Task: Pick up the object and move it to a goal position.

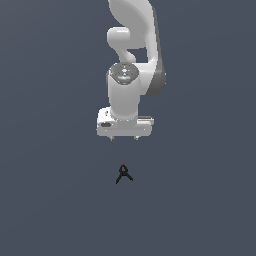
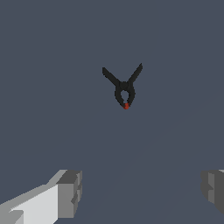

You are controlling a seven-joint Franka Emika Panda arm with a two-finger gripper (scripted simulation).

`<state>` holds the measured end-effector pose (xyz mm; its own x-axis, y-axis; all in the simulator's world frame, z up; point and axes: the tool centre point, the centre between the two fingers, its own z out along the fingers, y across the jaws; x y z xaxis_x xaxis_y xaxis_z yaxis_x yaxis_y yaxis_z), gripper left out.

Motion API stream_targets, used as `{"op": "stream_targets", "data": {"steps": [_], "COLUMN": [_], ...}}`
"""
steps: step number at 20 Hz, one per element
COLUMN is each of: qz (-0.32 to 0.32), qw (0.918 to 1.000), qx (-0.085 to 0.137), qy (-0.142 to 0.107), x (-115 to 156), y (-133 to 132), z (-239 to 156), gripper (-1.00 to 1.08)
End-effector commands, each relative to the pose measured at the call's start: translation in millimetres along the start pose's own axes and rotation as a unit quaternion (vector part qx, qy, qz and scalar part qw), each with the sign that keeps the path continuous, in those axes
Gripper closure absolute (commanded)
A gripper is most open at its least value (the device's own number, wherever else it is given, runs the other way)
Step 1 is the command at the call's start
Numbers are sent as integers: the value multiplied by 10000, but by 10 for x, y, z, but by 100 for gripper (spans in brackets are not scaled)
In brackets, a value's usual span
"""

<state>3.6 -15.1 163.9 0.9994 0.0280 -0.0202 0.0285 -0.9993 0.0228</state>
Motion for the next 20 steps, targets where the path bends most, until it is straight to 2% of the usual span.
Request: {"op": "stream_targets", "data": {"steps": [1,12,20], "qz": [-49,-358,-496], "qw": [10000,9993,9987], "qx": [2,51,94], "qy": [6,64,97], "x": [92,645,867], "y": [4,26,40], "z": [71,598,898], "gripper": [-92,-92,-92]}}
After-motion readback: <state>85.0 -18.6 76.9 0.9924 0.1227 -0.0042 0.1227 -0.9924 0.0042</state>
